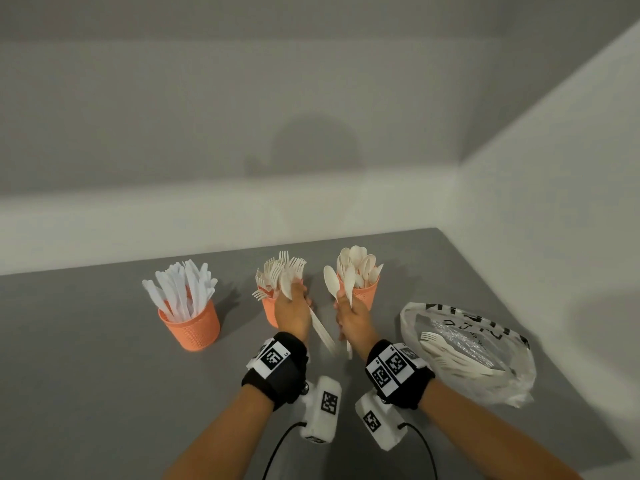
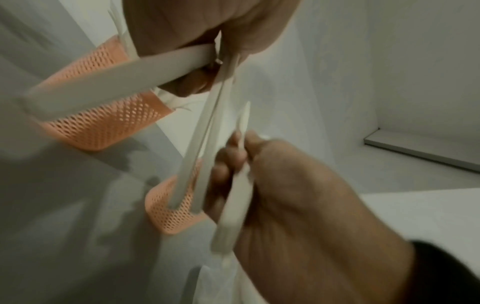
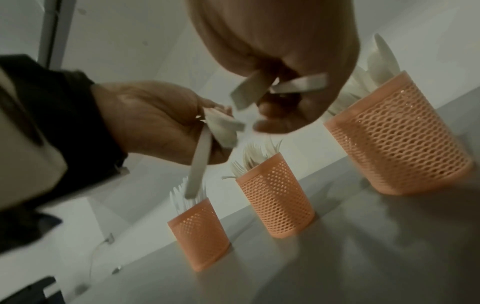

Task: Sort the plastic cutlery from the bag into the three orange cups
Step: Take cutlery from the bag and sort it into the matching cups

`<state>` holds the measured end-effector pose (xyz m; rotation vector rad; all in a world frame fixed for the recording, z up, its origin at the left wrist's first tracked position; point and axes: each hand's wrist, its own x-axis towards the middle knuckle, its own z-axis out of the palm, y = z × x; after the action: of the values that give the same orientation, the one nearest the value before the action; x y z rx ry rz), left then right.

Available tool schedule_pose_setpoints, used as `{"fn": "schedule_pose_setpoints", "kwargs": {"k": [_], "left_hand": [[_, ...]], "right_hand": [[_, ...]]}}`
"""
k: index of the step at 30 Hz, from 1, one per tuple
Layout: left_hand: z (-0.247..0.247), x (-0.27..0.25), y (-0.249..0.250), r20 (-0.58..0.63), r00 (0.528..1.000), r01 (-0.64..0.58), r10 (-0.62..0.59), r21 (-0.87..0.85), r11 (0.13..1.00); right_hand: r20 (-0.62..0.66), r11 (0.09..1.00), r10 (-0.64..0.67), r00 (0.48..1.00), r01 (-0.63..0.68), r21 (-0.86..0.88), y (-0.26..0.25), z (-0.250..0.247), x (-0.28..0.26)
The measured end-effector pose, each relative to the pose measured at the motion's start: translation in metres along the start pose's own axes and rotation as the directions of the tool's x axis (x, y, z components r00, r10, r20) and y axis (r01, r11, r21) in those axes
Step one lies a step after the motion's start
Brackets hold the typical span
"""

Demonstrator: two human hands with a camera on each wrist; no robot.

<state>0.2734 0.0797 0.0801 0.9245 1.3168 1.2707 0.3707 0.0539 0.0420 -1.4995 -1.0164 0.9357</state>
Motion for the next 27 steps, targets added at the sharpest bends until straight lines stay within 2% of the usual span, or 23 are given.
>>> {"fn": "schedule_pose_setpoints", "kwargs": {"k": [1,3,7,9,11,14,16,19,22,25,27], "left_hand": [[-0.003,0.004,0.002,0.0,1.0,0.024,-0.024,-0.053,0.998],[-0.009,0.01,0.003,0.032,0.999,0.044,-0.042,-0.091,0.995],[-0.012,0.008,0.006,0.246,0.969,-0.03,-0.011,0.163,0.986],[-0.01,0.002,0.007,0.315,0.949,-0.035,-0.035,0.214,0.976],[-0.008,0.0,0.005,0.284,0.958,-0.053,-0.027,0.271,0.961],[-0.006,0.001,0.005,0.213,0.976,-0.131,0.046,0.405,0.905],[-0.003,-0.001,0.01,0.253,0.962,-0.22,0.105,0.489,0.844],[0.005,-0.007,0.017,0.291,0.936,-0.329,0.197,0.527,0.783],[0.015,-0.01,0.025,0.292,0.921,-0.366,0.256,0.432,0.824],[0.021,-0.008,0.033,0.336,0.914,-0.334,0.228,0.305,0.892],[0.019,-0.004,0.036,0.348,0.92,-0.263,0.178,0.213,0.941]], "right_hand": [[-0.021,0.998,-0.04,0.999,0.039,-0.048,0.005,-0.003,0.002],[0.014,0.988,-0.102,0.995,0.103,-0.111,0.012,-0.007,0.004],[0.128,0.954,-0.188,0.974,0.212,-0.212,0.009,-0.008,-0.003],[0.202,0.912,-0.225,0.953,0.279,-0.3,0.005,-0.008,-0.006],[0.277,0.868,-0.24,0.93,0.334,-0.367,0.0,-0.01,-0.008],[0.349,0.833,-0.196,0.916,0.343,-0.433,-0.008,-0.019,-0.006],[0.368,0.805,-0.182,0.912,0.354,-0.477,-0.013,-0.023,-0.005],[0.301,0.848,-0.202,0.932,0.321,-0.423,-0.025,-0.02,-0.001],[0.232,0.889,-0.265,0.936,0.33,-0.318,-0.037,-0.013,0.002],[0.145,0.945,-0.243,0.959,0.268,-0.188,-0.044,-0.011,0.005],[0.004,0.976,-0.206,0.979,0.206,-0.071,-0.045,-0.014,0.013]]}}
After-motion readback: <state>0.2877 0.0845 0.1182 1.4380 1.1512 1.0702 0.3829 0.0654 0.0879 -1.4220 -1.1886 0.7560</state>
